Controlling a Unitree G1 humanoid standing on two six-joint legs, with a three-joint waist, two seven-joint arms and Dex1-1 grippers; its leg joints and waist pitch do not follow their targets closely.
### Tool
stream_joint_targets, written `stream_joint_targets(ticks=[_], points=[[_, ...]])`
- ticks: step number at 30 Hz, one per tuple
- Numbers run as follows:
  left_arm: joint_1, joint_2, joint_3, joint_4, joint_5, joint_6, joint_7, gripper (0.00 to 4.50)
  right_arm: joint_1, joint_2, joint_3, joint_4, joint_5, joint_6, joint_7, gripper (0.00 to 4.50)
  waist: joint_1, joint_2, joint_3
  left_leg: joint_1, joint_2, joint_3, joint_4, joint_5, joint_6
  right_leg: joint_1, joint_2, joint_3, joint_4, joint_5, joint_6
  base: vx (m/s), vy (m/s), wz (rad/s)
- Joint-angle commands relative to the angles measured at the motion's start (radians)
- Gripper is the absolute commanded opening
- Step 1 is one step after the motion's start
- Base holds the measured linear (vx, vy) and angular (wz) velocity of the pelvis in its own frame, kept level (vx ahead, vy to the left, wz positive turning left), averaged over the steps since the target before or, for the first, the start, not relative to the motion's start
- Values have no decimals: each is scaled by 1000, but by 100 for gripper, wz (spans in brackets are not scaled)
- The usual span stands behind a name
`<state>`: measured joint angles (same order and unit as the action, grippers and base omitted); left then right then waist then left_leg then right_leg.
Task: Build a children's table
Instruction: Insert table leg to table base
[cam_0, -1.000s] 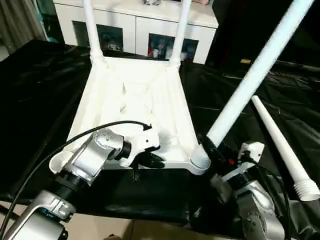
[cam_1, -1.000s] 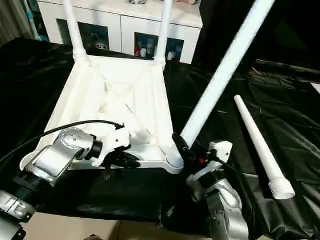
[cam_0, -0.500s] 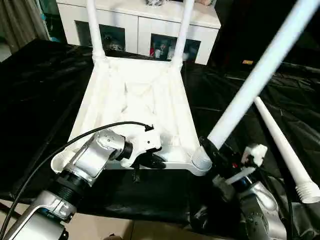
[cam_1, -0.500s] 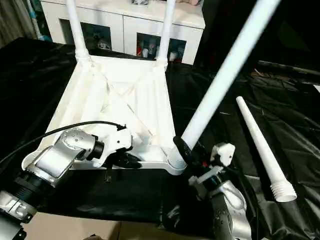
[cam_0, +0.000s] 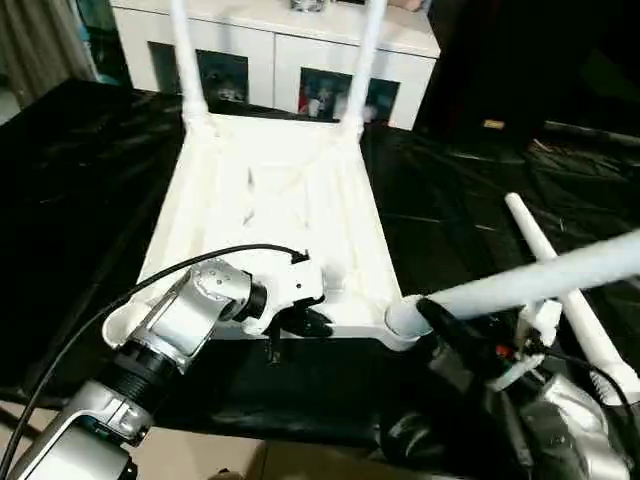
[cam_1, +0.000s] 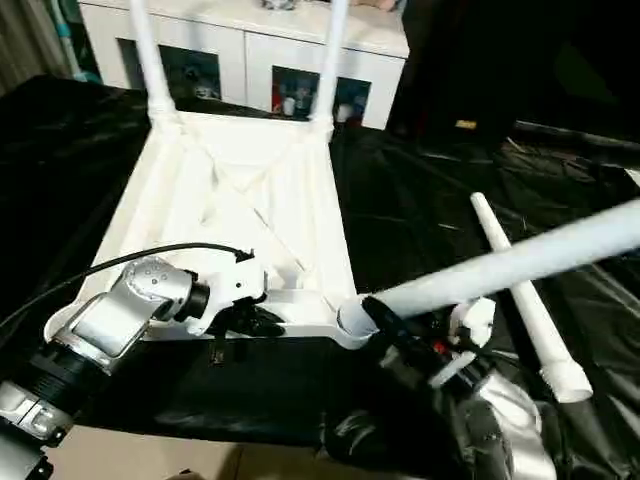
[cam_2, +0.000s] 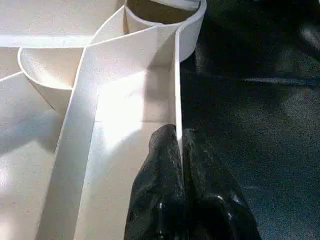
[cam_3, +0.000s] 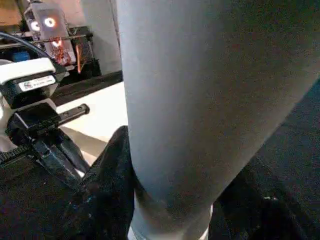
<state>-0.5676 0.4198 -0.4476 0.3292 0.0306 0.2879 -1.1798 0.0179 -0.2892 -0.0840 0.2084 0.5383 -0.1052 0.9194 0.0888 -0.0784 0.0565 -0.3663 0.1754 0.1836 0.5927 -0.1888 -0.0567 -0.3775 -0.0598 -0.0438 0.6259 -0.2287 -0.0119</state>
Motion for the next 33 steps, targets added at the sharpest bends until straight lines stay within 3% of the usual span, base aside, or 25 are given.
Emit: stream_joint_targets(ticks=[1,7,13,19,23,26,29,30,33], points=[[-25,27,55,4,-12,-6,15,0,8,-44,-64,-28,-17,46,-67,185,3,2,-50,10,67,-26,-81,-188,55,33,-95,52,-86,-170,-197,0,0,0],[-26,27,55,8,-11,-10,17,0,-10,-91,-37,-179,-1,168,-110,185,2,-8,-51,9,63,-23,-76,-148,64,33,-92,50,-81,-130,-191,0,0,0],[-17,39,47,-16,-25,2,-15,0,-88,-211,-5,-305,32,385,-95,185,-1,-10,-52,10,64,-21,-71,-115,74,33,-90,50,-75,-102,-189,0,0,0],[-16,37,45,-19,-33,-8,-32,0,-169,-219,46,-285,37,448,-73,185,-2,-9,-56,11,64,-19,-67,-90,74,33,-89,49,-68,-51,-211,0,0,0],[-18,39,36,-23,-30,-5,-31,0,-235,-253,129,-240,-26,532,-28,185,-1,-10,-57,11,62,-19,-65,-69,76,35,-87,48,-62,-17,-220,0,0,0],[-18,41,33,-27,-29,-2,-32,0,-294,-264,182,-167,-100,535,-23,185,-1,-15,-54,11,61,-17,-65,-78,67,34,-89,47,-65,-35,-226,0,0,0],[-17,42,33,-31,-29,1,-34,0,-322,-269,195,-143,-110,543,-23,185,0,-13,-56,12,63,-17,-63,-72,63,37,-91,49,-61,-23,-230,0,0,0],[-16,44,33,-33,-28,3,-36,0,-338,-276,201,-139,-106,562,-16,185,0,-19,-56,11,62,-17,-64,-60,67,38,-88,49,-59,-2,-228,0,0,0],[-13,50,34,-40,-29,8,-41,0,-376,-296,218,-126,-113,612,9,185,1,-17,-55,12,62,-17,-62,-57,74,39,-90,50,-58,0,-231,0,0,0]])
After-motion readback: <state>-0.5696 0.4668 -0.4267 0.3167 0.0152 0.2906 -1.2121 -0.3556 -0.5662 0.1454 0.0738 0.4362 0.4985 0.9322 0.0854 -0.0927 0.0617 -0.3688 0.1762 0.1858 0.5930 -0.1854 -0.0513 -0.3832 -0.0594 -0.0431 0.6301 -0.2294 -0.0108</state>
